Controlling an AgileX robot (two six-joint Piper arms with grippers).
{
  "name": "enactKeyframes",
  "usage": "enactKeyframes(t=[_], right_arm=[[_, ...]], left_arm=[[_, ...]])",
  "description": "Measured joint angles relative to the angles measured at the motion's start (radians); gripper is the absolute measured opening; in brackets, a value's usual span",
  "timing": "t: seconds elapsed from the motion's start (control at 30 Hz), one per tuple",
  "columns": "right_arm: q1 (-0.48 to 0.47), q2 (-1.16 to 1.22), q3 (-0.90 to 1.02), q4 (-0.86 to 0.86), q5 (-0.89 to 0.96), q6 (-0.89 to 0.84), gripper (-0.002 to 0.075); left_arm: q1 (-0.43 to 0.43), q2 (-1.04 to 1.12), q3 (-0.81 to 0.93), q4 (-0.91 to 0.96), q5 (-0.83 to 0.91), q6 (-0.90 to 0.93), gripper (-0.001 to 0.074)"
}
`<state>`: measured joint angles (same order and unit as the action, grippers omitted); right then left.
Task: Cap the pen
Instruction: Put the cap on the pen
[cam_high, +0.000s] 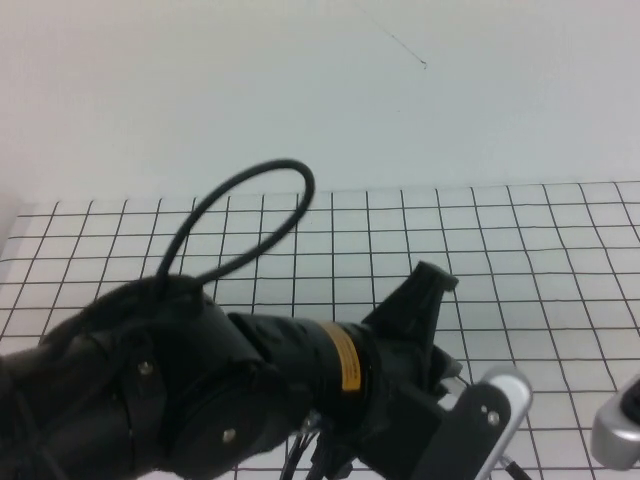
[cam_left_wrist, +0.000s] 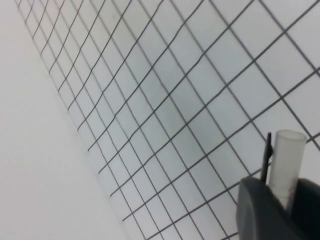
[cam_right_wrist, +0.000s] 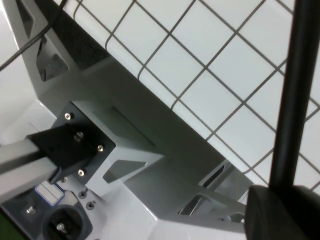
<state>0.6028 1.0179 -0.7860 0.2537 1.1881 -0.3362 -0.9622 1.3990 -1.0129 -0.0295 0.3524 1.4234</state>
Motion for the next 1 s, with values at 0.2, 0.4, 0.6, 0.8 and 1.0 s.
enactKeyframes(t=[0.2,0.4,0.6,0.8,1.0], right_arm=[[0.0,0.039,-0.041,0.0,0.0,-0.009,0.0058],[0.0,0.041,-0.044,0.0,0.0,-0.009,0.0058],[0.0,0.041,-0.044,0.0,0.0,-0.009,0.0058],[0.0,0.041,-0.044,0.0,0.0,-0.009,0.0058],[0.0,0.041,-0.044,0.0,0.0,-0.009,0.0058]], left_arm=[[-0.006,0.0,0.043,0.041,-0.025,-0.012,0.0001],[-0.006,0.0,0.049,0.041,-0.041,-0.019,0.0001],[-0.023,0.0,0.049,0.038,-0.062,-0.014,0.0001],[-0.053,0.0,0.049,0.038,-0.067,-0.012,0.0001],[-0.058,0.0,0.049,0.05,-0.066,-0.012,0.0001]])
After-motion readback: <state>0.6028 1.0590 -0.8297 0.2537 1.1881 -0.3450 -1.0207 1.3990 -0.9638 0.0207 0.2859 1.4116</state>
